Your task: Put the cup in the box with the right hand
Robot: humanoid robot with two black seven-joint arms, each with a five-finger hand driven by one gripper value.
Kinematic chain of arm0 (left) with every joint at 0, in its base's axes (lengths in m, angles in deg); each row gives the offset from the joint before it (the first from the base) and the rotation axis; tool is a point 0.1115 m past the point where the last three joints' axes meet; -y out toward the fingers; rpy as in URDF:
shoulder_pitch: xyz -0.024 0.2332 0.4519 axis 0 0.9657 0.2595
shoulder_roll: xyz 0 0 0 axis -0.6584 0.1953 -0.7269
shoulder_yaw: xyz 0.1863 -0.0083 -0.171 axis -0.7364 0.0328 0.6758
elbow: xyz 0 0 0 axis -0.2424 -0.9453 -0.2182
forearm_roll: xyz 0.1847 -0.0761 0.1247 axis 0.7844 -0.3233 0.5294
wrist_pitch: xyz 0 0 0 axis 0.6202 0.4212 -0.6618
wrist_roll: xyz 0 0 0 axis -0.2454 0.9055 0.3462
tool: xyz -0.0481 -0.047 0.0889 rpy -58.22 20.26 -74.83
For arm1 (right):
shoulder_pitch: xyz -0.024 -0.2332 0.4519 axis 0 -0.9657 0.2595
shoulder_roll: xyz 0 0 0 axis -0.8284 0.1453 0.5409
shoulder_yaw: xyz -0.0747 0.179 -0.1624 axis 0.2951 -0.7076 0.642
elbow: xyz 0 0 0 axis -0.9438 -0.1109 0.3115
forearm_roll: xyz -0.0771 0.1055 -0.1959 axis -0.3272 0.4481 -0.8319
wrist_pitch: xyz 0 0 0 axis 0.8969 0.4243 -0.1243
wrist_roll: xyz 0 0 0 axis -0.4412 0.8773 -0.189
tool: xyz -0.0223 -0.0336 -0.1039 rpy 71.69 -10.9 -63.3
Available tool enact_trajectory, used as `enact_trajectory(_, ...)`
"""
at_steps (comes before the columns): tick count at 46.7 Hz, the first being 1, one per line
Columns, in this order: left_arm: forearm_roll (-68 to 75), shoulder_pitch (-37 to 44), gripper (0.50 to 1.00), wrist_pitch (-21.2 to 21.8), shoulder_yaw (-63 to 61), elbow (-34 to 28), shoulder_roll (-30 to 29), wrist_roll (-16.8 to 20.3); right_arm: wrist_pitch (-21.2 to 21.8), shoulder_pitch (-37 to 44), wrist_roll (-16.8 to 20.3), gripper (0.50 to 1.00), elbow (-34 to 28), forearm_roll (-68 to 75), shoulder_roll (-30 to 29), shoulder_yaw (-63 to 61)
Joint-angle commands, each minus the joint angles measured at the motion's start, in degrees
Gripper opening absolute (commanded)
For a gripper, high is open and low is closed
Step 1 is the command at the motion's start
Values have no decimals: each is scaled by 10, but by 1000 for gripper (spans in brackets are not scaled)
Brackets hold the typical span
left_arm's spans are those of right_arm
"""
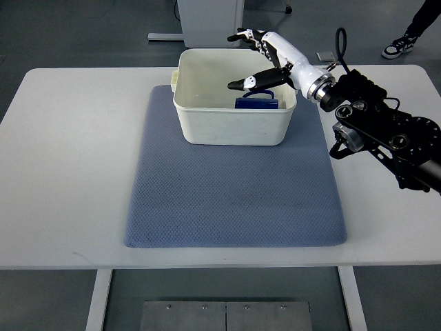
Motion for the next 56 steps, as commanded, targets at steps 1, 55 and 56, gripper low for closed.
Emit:
enact_trajectory(1,0,0,1000,1,1,0,0,0,1,-2,2,983,-11,14,27,-2)
enact_trajectory(55,0,0,1000,1,0,0,0,0,58,-186,104,998,69,58,23,-337)
enact_trajectory(56,0,0,1000,1,0,0,0,0,58,-186,104,998,70,58,21,-340)
